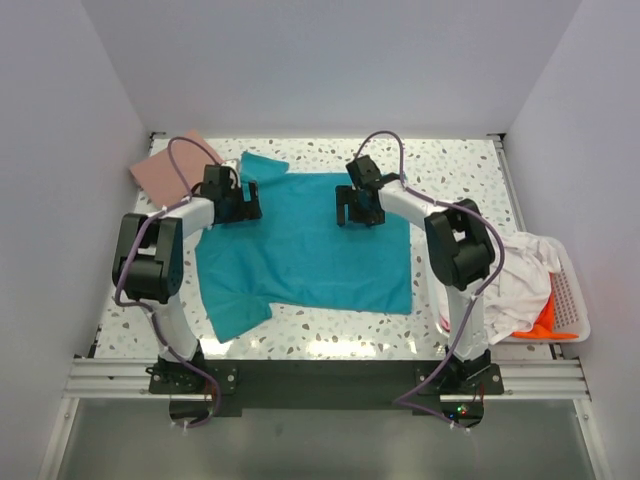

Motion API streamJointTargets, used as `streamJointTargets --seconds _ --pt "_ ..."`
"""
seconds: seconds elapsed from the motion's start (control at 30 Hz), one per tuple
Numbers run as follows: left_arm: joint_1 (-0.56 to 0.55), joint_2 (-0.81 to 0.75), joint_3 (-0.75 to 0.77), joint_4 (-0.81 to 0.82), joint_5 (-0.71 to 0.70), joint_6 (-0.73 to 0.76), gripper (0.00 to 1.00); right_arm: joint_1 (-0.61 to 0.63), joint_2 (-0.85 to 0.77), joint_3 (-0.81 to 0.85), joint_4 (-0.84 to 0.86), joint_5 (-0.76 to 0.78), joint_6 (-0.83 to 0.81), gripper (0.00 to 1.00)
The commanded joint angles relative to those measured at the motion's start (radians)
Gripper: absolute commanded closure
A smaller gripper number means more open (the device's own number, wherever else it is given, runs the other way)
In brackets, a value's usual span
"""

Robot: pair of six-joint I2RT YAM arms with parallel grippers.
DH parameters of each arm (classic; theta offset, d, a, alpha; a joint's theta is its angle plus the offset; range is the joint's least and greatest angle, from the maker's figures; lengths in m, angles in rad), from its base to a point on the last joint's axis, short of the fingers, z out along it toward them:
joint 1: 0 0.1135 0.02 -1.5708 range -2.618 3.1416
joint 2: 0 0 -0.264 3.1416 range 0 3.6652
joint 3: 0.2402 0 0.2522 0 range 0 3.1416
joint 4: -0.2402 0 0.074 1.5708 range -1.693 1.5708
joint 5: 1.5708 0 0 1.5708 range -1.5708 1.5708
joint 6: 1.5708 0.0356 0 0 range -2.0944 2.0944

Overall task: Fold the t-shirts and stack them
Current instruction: Flatten the tshirt out

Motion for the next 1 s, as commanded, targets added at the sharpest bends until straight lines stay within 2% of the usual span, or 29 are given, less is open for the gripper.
streamJointTargets --seconds 0.0,0.3,0.53,0.77,0.97 --pt "0.004 0.119 0.053 -0.023 0.044 0.015 0.0 -0.024 0.056 0.077 -0.065 0.037 0.026 0.18" --pt "0.004 0.297 0.317 -0.032 0.134 0.046 0.0 -0.08 0.183 0.262 -0.124 -0.003 0.038 0.18" --pt "0.001 0.377 0.449 -0.011 0.225 0.055 0.0 -0.105 0.251 0.388 -0.154 -0.029 0.02 0.18" --pt "-0.007 0.288 0.474 0.023 0.238 0.07 0.0 -0.107 0.225 0.444 -0.129 -0.067 -0.032 0.18" --pt "-0.011 0.097 0.363 0.036 0.145 0.047 0.0 -0.101 0.136 0.402 -0.112 -0.067 -0.061 0.18"
